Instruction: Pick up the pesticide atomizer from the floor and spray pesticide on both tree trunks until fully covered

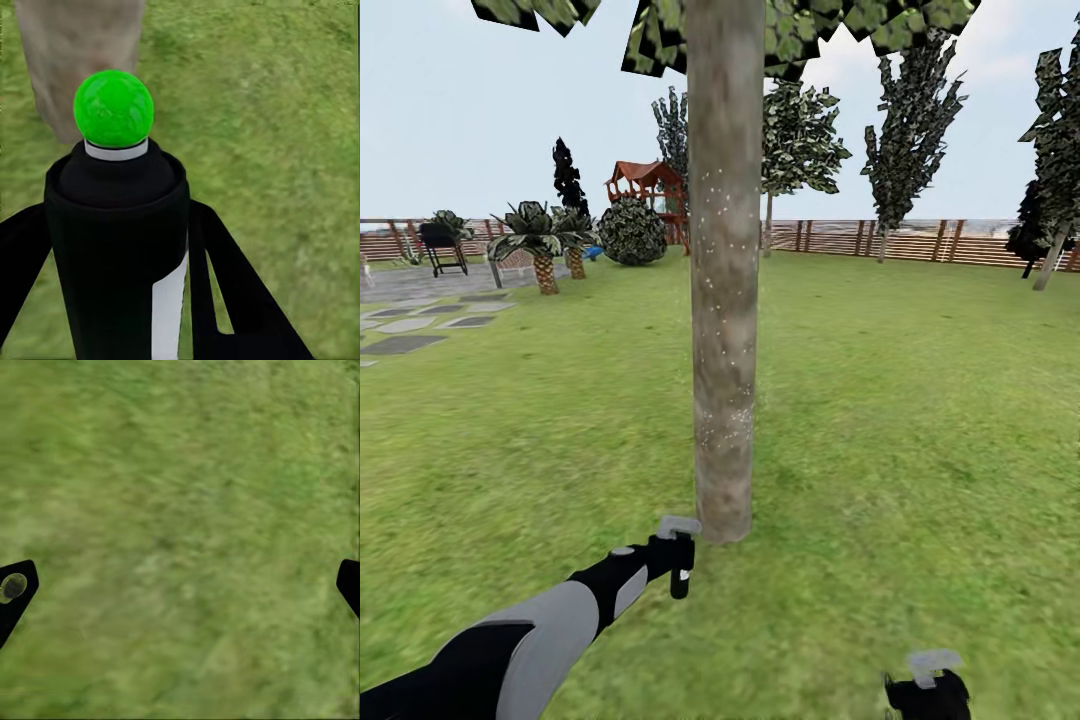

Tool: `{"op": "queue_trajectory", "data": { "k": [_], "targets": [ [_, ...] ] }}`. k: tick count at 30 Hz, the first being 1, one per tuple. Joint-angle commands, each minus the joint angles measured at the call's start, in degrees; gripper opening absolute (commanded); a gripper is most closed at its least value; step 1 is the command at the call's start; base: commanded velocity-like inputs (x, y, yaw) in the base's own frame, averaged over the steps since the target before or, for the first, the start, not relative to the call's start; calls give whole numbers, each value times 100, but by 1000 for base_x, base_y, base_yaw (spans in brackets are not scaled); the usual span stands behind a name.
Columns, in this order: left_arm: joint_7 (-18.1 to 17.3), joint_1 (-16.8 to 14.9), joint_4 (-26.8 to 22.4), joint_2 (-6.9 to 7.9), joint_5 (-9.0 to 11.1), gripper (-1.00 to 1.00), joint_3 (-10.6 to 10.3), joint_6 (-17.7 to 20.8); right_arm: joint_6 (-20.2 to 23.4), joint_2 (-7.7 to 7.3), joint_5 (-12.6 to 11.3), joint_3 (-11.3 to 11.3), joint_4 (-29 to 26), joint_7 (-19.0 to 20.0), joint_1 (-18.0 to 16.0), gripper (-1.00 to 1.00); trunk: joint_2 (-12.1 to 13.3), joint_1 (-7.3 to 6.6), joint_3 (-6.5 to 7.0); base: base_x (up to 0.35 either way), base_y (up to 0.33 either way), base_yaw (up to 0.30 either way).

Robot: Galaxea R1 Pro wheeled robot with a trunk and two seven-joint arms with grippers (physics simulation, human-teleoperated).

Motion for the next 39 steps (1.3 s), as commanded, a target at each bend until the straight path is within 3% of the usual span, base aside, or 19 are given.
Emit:
{"op": "queue_trajectory", "data": {
  "k": [1,3,6,8,10,14,16,17,19,20,23,24,26,32,33,39],
  "targets": [
    [-8,-5,5,0,-64,-100,49,-173,183,-125,20,35,-177,72,-166,100,-3,0,-7,-7,0,0],
    [9,-3,-5,4,-48,-100,53,-531,408,-278,12,26,-316,203,-764,100,-3,0,-7,-4,0,0],
    [15,-4,-146,8,-23,-100,52,-693,687,-382,10,22,-141,276,-1797,100,-3,0,-7,0,0,0],
    [-149,-5,-567,8,-21,-100,40,-714,1169,-456,-4,22,-61,858,-2547,100,-3,0,-7,0,0,0],
    [-1118,-5,-809,47,-23,-100,27,-704,1642,-626,-7,20,-36,2096,-3189,100,-3,0,-7,0,0,0],
    [-3644,-4,-912,306,-23,-100,21,-635,2425,-834,-63,14,-36,4284,-3889,100,-3,0,-7,0,0,0],
    [-4340,-4,-921,345,-19,-100,34,-565,2872,-839,-82,8,-66,5497,-4055,100,-3,0,-7,0,0,0],
    [-4514,-4,-920,342,-19,-100,36,-515,3070,-810,-87,6,-153,6018,-4098,100,-3,0,-7,0,0,0],
    [-4701,-5,-919,301,-19,-100,39,-297,3444,-662,-95,5,-467,6654,-4144,100,-3,0,-7,0,0,0],
    [-4726,-5,-919,291,-18,-100,40,-233,3529,-612,-97,5,-533,6744,-4150,100,-3,0,-7,0,0,0],
    [-4795,-5,-925,229,-16,-100,33,3,3797,-228,-119,8,-728,7081,-4168,100,-3,0,-7,0,0,0],
    [-4797,-5,-925,208,-16,-100,33,20,3816,-170,-123,9,-742,7128,-4169,100,-3,0,-7,0,0,0],
    [-4795,-4,-927,91,-16,-100,30,65,3870,82,-135,12,-779,7362,-4171,100,-3,0,-7,0,0,0],
    [-4793,-4,-927,22,-15,-100,111,86,3894,585,-135,14,-708,7515,-4154,100,-3,0,-7,0,0,0],
    [-4793,-5,-927,21,-15,-100,160,86,3893,623,-134,17,-686,7519,-4152,-100,-3,0,-7,0,0,0],
    [-4794,-3,-927,18,-16,-100,357,87,3890,805,-129,25,-446,7523,-4150,-100,-3,0,-7,0,0,0]
  ]
}}
